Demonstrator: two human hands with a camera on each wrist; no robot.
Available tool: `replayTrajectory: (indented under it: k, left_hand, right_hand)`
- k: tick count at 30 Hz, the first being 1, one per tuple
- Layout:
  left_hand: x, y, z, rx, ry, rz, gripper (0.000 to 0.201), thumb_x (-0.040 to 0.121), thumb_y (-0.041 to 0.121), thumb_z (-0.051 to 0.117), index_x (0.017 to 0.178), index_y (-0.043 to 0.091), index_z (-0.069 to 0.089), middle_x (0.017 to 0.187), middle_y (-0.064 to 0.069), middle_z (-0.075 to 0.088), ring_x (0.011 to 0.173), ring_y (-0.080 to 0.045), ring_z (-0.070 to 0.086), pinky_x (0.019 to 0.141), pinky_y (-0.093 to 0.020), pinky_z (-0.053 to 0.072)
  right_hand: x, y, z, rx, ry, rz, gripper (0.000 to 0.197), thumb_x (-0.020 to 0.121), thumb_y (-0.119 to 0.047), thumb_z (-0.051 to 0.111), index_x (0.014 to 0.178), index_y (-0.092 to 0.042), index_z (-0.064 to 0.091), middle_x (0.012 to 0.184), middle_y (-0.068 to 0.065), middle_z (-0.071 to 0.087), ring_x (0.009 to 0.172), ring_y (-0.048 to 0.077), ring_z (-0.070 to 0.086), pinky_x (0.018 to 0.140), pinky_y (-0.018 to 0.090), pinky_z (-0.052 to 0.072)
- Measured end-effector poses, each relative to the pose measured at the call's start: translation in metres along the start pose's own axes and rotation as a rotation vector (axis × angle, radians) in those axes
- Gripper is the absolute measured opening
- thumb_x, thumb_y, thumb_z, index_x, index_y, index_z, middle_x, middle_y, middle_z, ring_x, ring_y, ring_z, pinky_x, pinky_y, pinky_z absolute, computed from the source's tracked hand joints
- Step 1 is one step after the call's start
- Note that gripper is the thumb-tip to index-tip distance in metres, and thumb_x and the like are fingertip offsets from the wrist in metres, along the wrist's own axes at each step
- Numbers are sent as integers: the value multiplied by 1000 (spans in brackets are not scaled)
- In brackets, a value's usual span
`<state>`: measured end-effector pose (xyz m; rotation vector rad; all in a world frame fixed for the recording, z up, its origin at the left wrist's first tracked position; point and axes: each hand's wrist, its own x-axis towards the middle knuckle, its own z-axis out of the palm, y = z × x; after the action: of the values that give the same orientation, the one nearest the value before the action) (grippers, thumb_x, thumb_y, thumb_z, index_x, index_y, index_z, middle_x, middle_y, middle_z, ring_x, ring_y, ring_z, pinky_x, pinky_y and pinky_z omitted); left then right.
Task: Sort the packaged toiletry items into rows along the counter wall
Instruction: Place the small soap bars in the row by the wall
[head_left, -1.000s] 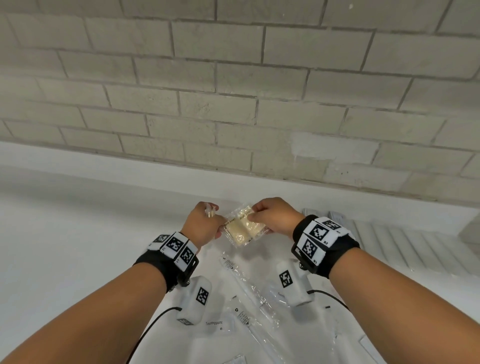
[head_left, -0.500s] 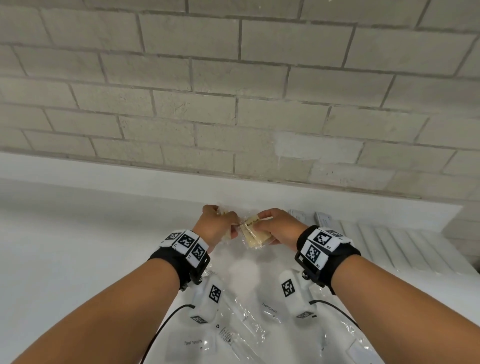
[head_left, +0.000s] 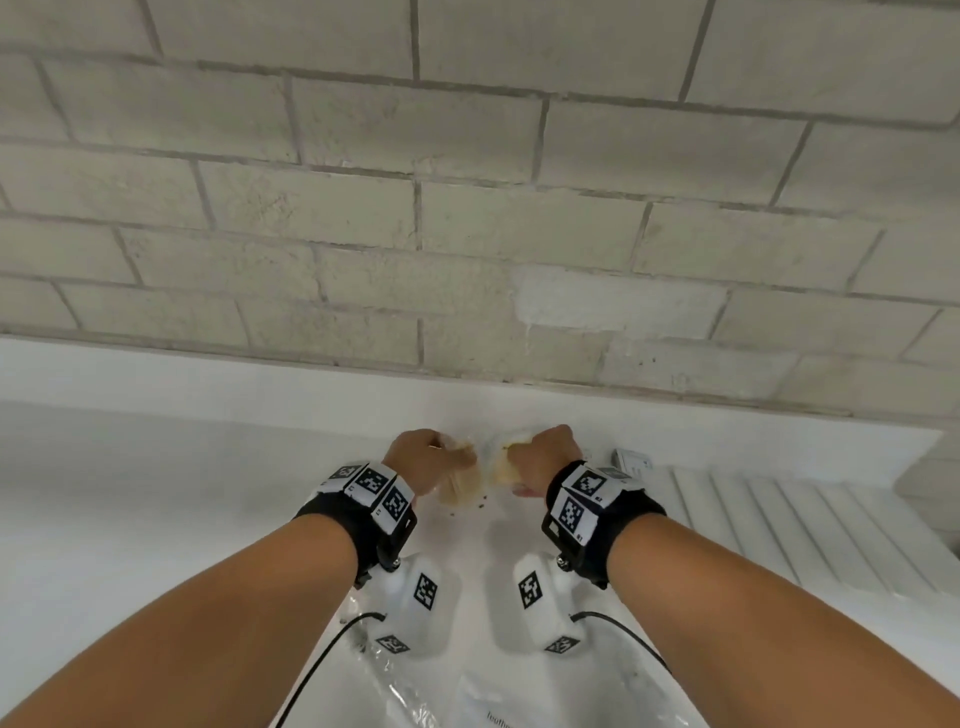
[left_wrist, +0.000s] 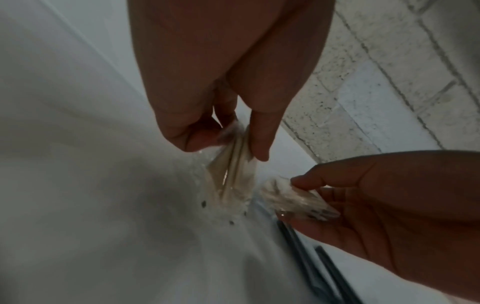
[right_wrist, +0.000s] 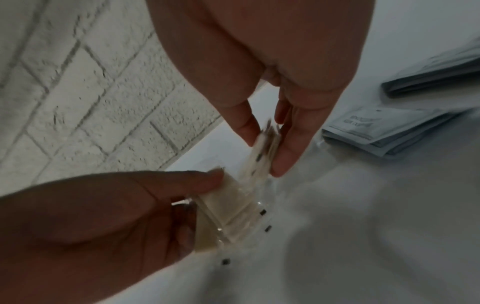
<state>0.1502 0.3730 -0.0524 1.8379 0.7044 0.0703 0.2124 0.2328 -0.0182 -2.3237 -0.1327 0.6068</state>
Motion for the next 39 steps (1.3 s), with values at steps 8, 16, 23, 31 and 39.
replayTrajectory:
  k: [8, 16, 23, 31, 39]
  left_hand:
    - [29, -2, -8, 353, 72, -2, 29, 77, 37, 77, 81, 13, 61, 89, -4, 62, 89, -23, 60, 75, -27, 44]
    - [22, 3, -11, 600, 175, 60, 66, 74, 61, 68, 120, 14, 58, 127, -7, 49, 116, -28, 54, 100, -34, 46]
    - [7, 31, 24, 616, -46, 233, 40, 95, 38, 52, 101, 3, 72, 103, -11, 72, 96, -24, 67, 83, -30, 51]
    - [13, 38, 45, 761, -90, 135, 27, 91, 14, 55, 110, 1, 68, 117, -14, 67, 110, -26, 64, 91, -30, 54]
    - [1, 44, 51, 694, -110, 99, 29, 76, 31, 64, 83, 3, 67, 81, -10, 70, 81, -26, 70, 76, -30, 59]
  right_hand:
    - [33, 14, 13, -116, 90, -5, 56, 88, -32, 57, 133, -2, 41, 128, 13, 57, 112, 30, 59, 91, 33, 49]
    - [22, 15, 3, -362, 99, -99, 49, 91, -36, 50, 130, -7, 44, 130, 12, 55, 114, 29, 57, 88, 34, 47]
    - [2, 21, -16, -541, -68, -166, 25, 75, -35, 67, 72, -14, 53, 71, -3, 55, 75, 20, 60, 57, 25, 45]
    - [-3, 30, -15, -645, -62, -293, 34, 86, -12, 59, 120, -15, 61, 118, 5, 65, 106, 23, 64, 90, 35, 55]
    - [6, 35, -12, -509, -49, -357, 33, 79, -24, 70, 112, -27, 64, 124, 4, 53, 107, 22, 60, 87, 34, 52]
